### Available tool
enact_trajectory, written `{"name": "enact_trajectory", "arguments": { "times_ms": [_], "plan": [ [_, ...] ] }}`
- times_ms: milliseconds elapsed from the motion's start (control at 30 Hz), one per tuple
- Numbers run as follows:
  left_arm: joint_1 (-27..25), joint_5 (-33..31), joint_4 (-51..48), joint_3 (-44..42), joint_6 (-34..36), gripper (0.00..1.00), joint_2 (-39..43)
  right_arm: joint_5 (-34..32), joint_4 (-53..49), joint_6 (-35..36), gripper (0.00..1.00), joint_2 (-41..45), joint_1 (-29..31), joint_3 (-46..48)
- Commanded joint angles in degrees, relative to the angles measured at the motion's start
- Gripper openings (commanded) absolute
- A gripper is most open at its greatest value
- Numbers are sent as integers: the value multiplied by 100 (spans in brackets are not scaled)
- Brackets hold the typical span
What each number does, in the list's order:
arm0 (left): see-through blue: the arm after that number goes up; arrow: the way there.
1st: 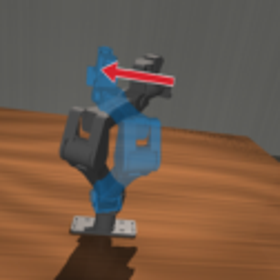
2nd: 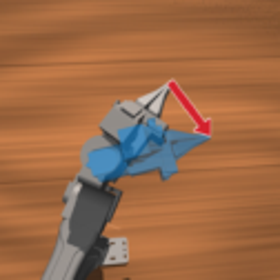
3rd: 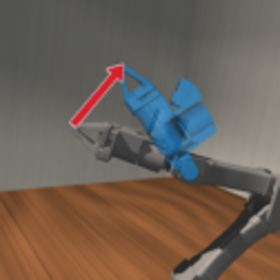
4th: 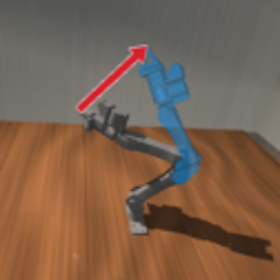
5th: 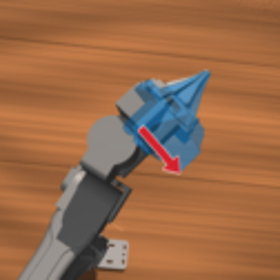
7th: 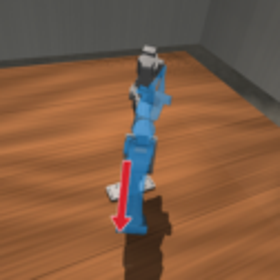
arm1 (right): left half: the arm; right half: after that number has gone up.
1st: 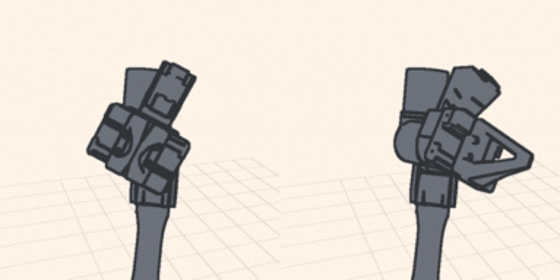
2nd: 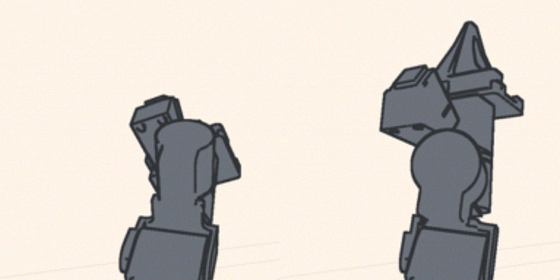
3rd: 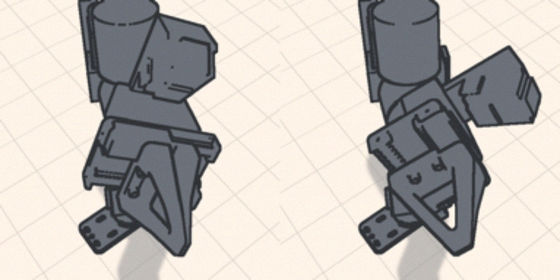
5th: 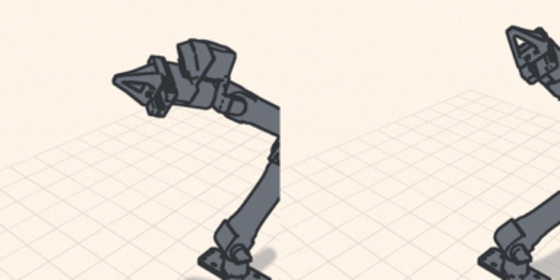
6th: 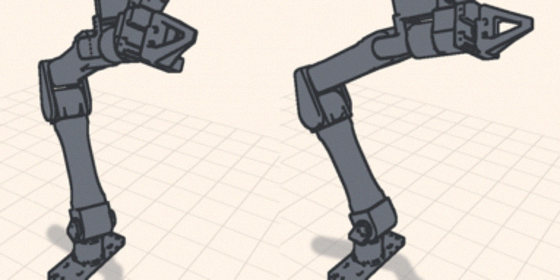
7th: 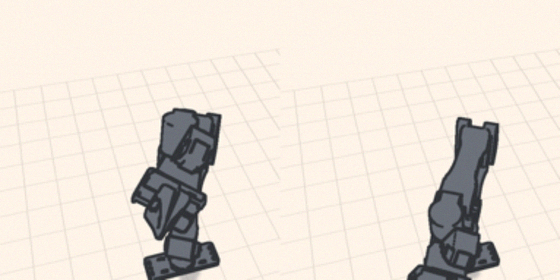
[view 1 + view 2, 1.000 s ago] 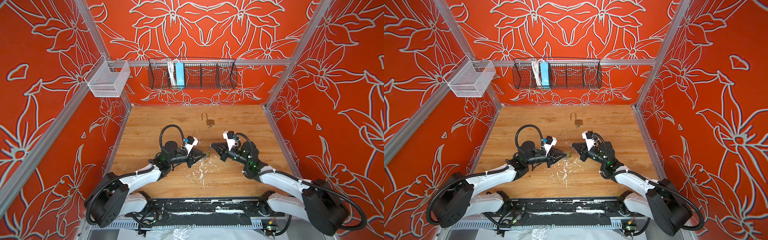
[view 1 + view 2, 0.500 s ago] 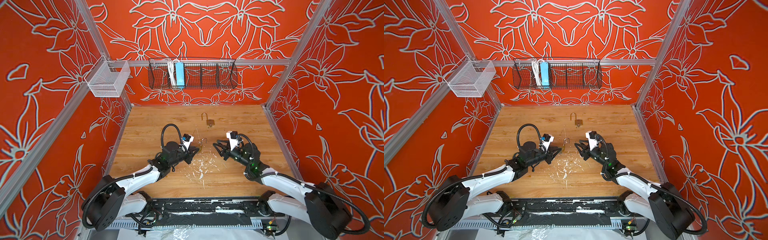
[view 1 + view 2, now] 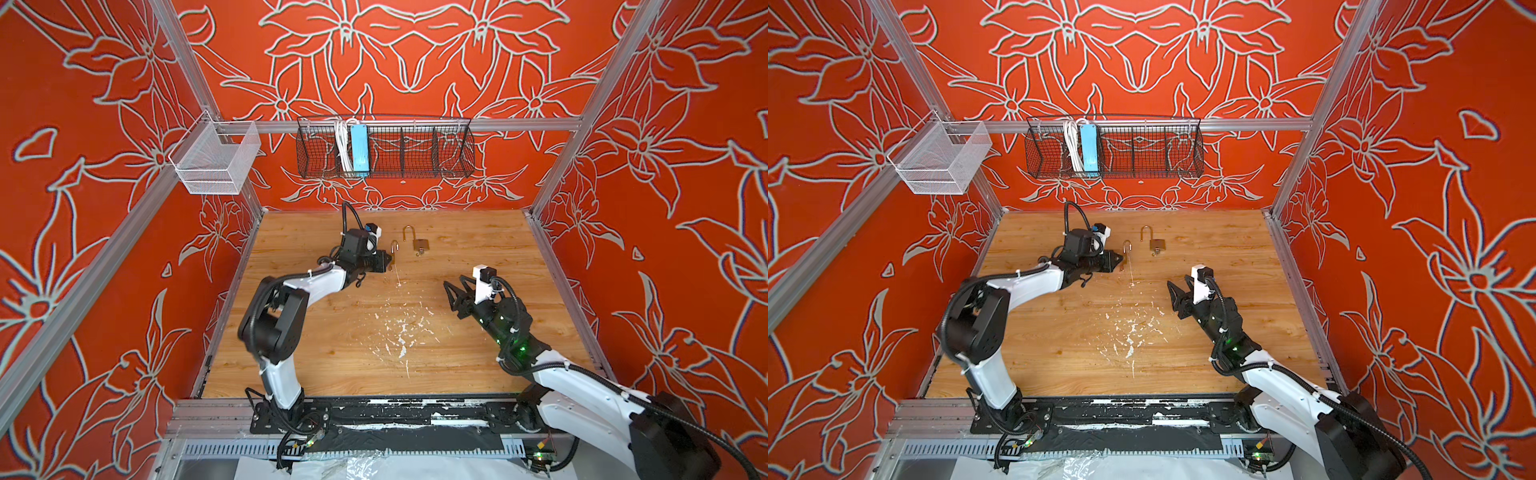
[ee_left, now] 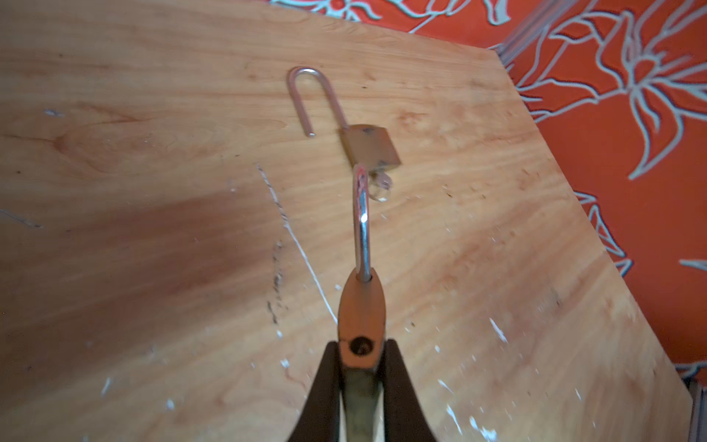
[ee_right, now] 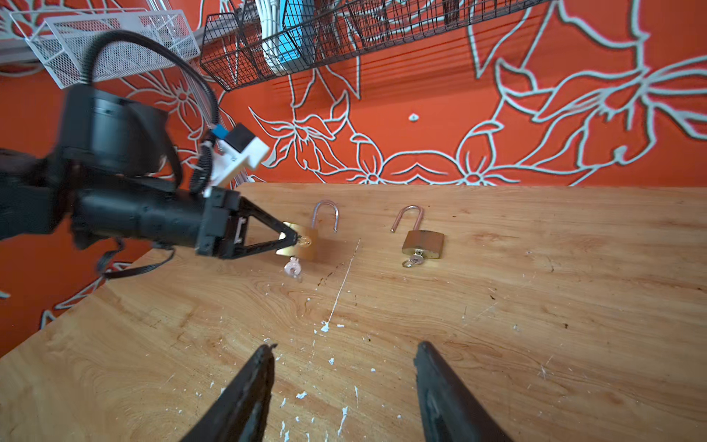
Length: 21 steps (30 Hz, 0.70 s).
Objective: Unlock with the key
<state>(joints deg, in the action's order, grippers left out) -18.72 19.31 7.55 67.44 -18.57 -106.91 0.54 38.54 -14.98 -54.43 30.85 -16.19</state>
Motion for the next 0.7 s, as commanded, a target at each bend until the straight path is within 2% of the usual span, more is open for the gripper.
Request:
{"name": "enact_trajectory", "arguments": {
  "times_ms": [0, 167, 367, 433, 567, 667],
  "plan": [
    [302, 651, -87, 573, -509, 0, -602, -121, -5, 66, 61, -27, -15, -3],
    [706, 1219, -126, 1270, -967, 0, -1517, -124, 30, 95, 61, -132, -10, -29],
    [1008, 1281, -301, 1385, -1221, 2, -1820, -22, 39, 66, 62, -247, -9, -91],
    [1053, 1277, -404, 1418, -1186, 8, -1872, -5, 39, 66, 62, -259, -12, -95],
    [1112, 1188, -559, 1448, -1051, 31, -1907, 4, 35, 70, 62, -261, -11, -95],
    [1116, 990, -690, 1447, -940, 39, -1837, 16, 30, 74, 62, -251, -12, -95]
  ]
}}
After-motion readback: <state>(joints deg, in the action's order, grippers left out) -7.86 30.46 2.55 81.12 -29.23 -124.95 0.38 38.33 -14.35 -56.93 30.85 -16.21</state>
